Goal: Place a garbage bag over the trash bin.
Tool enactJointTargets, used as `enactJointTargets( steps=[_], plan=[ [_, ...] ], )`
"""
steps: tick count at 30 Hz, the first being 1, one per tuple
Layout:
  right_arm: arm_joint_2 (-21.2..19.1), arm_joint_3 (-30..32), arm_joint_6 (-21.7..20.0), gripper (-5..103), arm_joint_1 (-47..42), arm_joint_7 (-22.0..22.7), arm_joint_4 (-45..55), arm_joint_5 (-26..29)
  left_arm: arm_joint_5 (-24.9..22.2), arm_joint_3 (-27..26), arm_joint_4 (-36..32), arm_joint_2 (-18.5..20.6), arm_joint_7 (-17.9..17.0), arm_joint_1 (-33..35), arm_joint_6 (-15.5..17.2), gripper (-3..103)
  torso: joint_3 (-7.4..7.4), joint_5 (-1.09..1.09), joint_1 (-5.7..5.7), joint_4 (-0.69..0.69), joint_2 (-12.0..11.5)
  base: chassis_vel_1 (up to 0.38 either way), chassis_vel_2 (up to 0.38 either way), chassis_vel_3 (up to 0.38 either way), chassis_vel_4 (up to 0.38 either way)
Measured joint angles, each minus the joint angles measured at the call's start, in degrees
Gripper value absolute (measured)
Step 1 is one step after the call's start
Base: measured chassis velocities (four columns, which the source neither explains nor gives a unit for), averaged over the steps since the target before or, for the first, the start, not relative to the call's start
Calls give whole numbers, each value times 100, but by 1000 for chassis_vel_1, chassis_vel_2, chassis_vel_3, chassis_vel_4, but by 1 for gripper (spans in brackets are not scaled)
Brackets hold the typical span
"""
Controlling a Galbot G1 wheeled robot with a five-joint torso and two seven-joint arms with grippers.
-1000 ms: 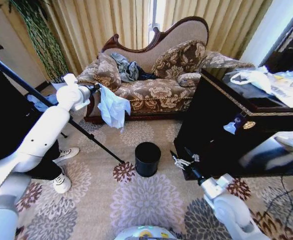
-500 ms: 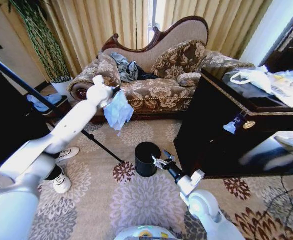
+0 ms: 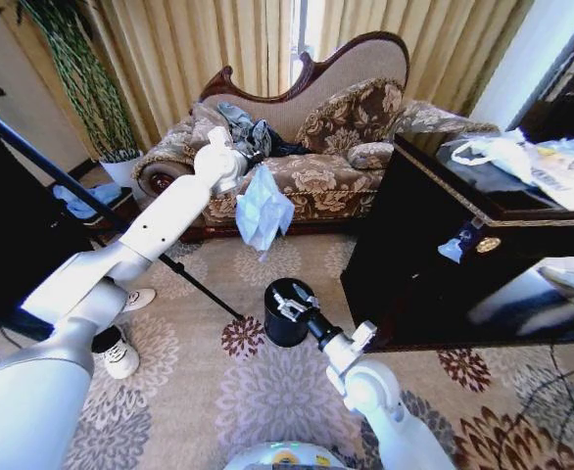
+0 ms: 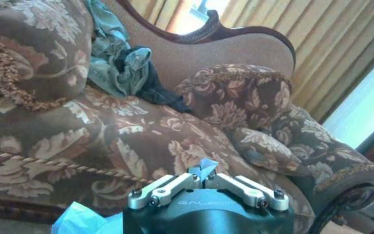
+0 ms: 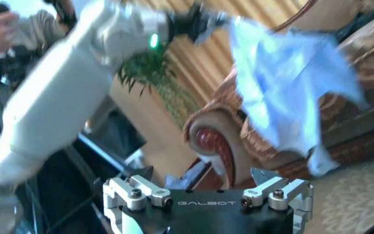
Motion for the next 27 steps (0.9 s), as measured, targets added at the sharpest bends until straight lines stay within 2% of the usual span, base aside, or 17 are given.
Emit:
enactJointTargets(
  steps=[3, 8, 11, 13, 16, 22, 27],
  plan=[
    [161, -204, 108, 99, 190, -115, -341, -314, -34, 41, 7, -82, -106, 7, -117, 0, 0, -2, 0, 1, 0, 0, 0, 0, 0],
    [475, -442, 200, 99, 448, -84, -673, -433, 74, 60, 151, -356, -179, 121, -296, 0, 0, -4, 0, 0, 0, 0, 0, 0, 0],
    [822, -678, 272, 99, 752, 93, -1006, -463, 243, 25, 371, -662, -194, 154, -368, 0, 0, -1, 1, -1, 0, 0, 0, 0, 0],
    [885, -721, 287, 99, 809, 123, -1096, -466, 269, 18, 410, -714, -196, 154, -374, 0, 1, 0, 1, -1, 0, 0, 0, 0, 0],
    [1270, -855, 448, 99, 1167, 296, -1803, -562, 431, -89, 620, -999, -247, 136, -403, 0, 1, 0, 1, 0, 0, 0, 0, 0, 0],
    [1530, -809, 653, 99, 1520, 409, -2466, -803, 488, -215, 636, -1165, -386, 78, -400, 0, 1, 0, 1, 0, 0, 0, 0, 0, 0],
    [1583, -637, 734, 99, 1952, 531, -2853, -841, 197, -228, 217, -1111, -668, 37, -373, 0, 1, 0, 1, -1, 0, 0, 0, 0, 0]
  ],
)
